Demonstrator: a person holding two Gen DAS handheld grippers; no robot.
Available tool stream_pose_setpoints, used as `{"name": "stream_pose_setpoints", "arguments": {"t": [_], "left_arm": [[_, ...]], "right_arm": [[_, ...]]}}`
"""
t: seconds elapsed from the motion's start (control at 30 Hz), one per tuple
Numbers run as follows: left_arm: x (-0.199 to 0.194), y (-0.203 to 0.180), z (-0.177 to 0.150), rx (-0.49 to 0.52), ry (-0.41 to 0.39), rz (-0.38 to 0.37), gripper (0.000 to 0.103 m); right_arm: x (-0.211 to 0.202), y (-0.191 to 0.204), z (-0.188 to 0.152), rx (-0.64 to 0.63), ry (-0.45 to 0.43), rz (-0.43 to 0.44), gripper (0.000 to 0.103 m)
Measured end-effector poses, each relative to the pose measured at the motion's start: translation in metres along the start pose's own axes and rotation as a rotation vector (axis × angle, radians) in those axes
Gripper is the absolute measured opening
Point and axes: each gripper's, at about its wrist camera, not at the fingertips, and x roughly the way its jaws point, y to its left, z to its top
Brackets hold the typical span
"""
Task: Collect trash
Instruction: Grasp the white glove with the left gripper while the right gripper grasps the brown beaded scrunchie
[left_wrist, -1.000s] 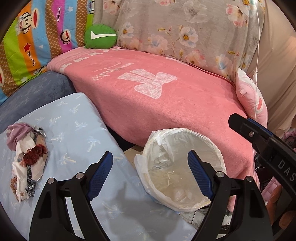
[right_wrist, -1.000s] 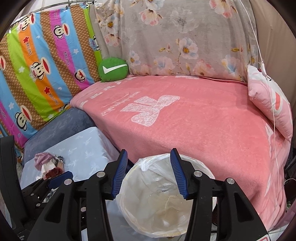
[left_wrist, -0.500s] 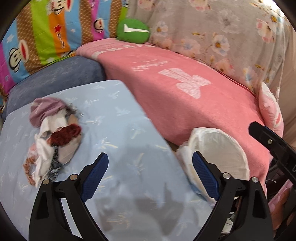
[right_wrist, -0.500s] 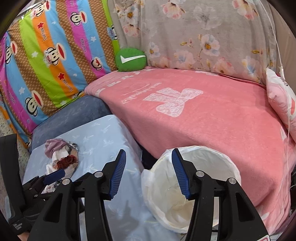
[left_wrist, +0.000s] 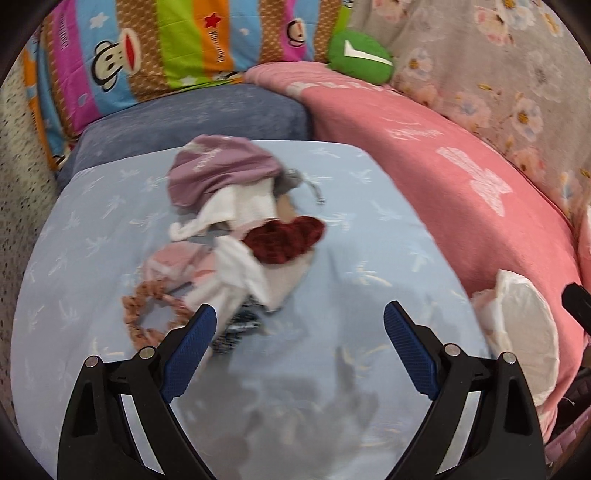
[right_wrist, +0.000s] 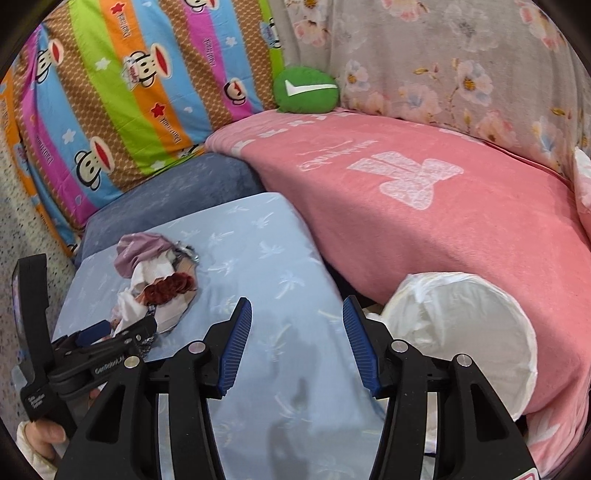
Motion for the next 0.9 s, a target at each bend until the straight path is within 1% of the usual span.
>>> {"name": "stream_pose_setpoints", "arguments": {"t": [0.13,0.2,0.23,0.3,0.37,0.4,0.43,0.47,0.5,0.57,0.8,0.9], "left_arm": [[0.014,0.022,0.000,-0.004,0.021,0.018,0.085],[0.022,0.030,0.000,-0.002,0.043,0.009,0.078],[0.025,0.034,0.000,-0.002,0.055,0.005,0.073],[0.032,0.041,-0.001,-0.008,0.077,-0.003,0.067],[0.038,0.047,-0.001,-0.012,0.096,-0.015,0.053],[0.039,0.050,-0.001,-0.014,0.105,-0.022,0.048],[0.040,0.054,-0.001,-0.017,0.115,-0.034,0.033],[0.039,0.057,-0.001,-0.020,0.123,-0.047,0.020],[0.038,0.060,-0.001,-0.028,0.126,-0.063,0.016],[0.030,0.067,0.000,-0.043,0.108,-0.076,0.006],[-0.009,0.100,0.015,-0.099,-0.002,-0.069,0.005],[-0.021,0.115,0.022,-0.122,-0.038,-0.047,0.005]], "right_arm": [[0.013,0.025,-0.006,-0.024,0.020,0.013,0.051],[0.021,0.036,-0.008,-0.034,0.035,0.023,0.051],[0.026,0.043,-0.009,-0.041,0.046,0.029,0.051],[0.034,0.055,-0.011,-0.053,0.061,0.037,0.051],[0.041,0.065,-0.013,-0.064,0.074,0.048,0.051],[0.044,0.069,-0.013,-0.071,0.080,0.052,0.051],[0.048,0.074,-0.014,-0.079,0.086,0.055,0.051],[0.050,0.079,-0.014,-0.086,0.091,0.059,0.051],[0.053,0.085,-0.016,-0.093,0.096,0.064,0.051],[0.058,0.094,-0.018,-0.103,0.105,0.074,0.051],[0.074,0.132,-0.020,-0.146,0.135,0.134,0.051],[0.080,0.153,-0.022,-0.170,0.144,0.174,0.051]]}}
